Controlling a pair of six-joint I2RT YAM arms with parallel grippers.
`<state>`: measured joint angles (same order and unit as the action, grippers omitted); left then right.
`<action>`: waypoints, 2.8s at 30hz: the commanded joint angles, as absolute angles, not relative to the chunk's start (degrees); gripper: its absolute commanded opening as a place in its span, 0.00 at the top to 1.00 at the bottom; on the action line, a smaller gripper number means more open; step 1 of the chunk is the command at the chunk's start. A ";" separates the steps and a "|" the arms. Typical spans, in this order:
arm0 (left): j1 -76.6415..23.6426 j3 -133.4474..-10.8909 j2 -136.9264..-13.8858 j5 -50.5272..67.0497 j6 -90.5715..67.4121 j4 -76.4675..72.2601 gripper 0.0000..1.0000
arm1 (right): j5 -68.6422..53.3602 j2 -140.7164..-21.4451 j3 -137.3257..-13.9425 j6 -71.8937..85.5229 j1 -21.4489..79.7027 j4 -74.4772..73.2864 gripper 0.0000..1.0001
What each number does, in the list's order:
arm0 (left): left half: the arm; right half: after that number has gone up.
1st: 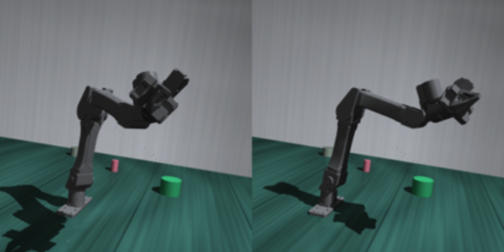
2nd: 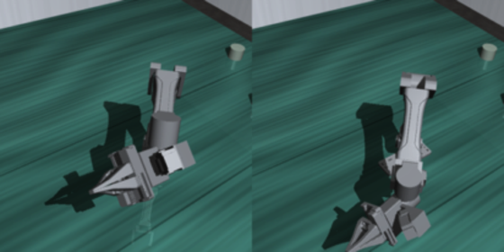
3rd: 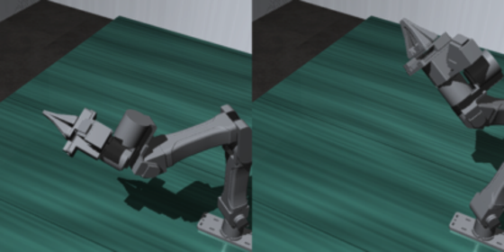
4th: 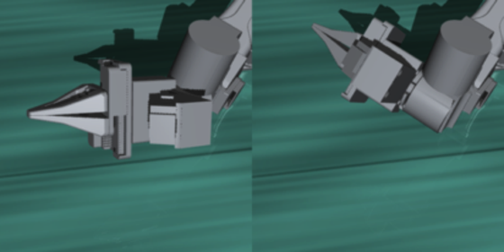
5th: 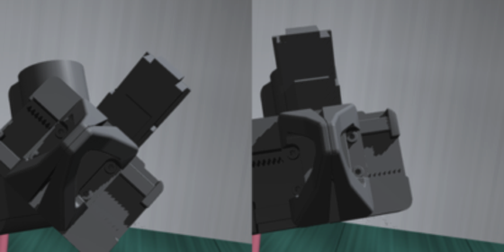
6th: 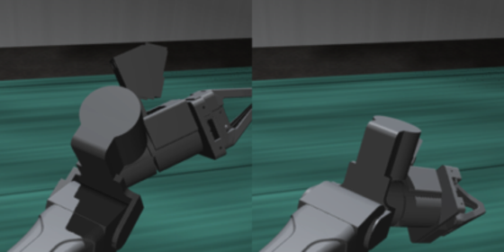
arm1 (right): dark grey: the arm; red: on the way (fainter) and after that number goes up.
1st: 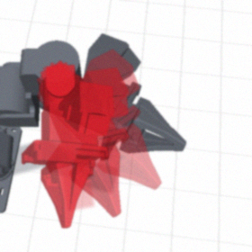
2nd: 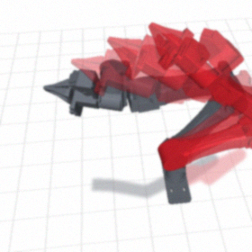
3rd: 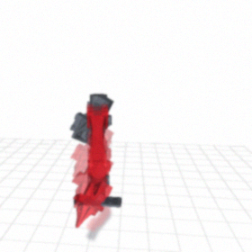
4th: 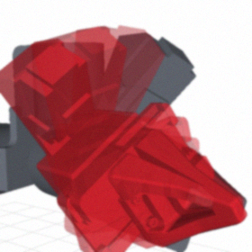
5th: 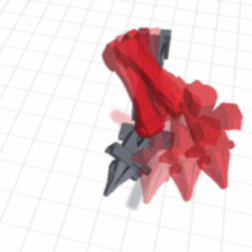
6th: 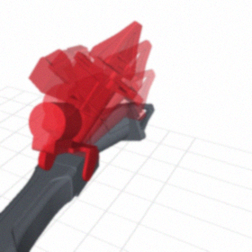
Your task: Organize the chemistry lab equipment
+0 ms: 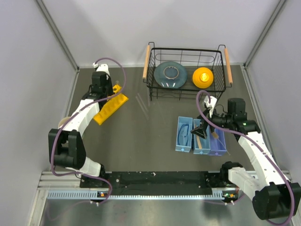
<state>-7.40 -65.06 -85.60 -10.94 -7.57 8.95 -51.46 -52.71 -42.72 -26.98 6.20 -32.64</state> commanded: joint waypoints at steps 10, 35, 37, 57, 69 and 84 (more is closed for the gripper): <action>-6.94 -60.47 -83.24 -10.90 -9.58 3.87 0.51 | -51.59 -53.09 -42.71 -28.39 5.80 -31.38 0.01; -5.62 -50.20 -43.87 4.03 -19.24 26.10 0.01 | -39.75 -59.85 -56.41 -29.88 19.23 -43.59 0.02; -5.62 -46.95 -39.67 7.20 -20.39 26.89 0.01 | -34.65 -62.39 -59.31 -29.71 26.08 -43.51 0.03; -5.63 -41.22 -27.51 1.94 -20.74 36.39 0.01 | -12.31 -111.61 -94.21 -10.29 47.72 -33.93 0.15; -5.62 -40.43 -25.05 1.06 -20.21 34.89 0.01 | -4.31 -124.53 -103.27 -7.12 49.04 -31.82 0.33; -5.62 -40.08 -19.34 0.70 -20.30 34.01 0.01 | -1.41 -128.06 -103.45 -3.60 49.04 -31.29 0.56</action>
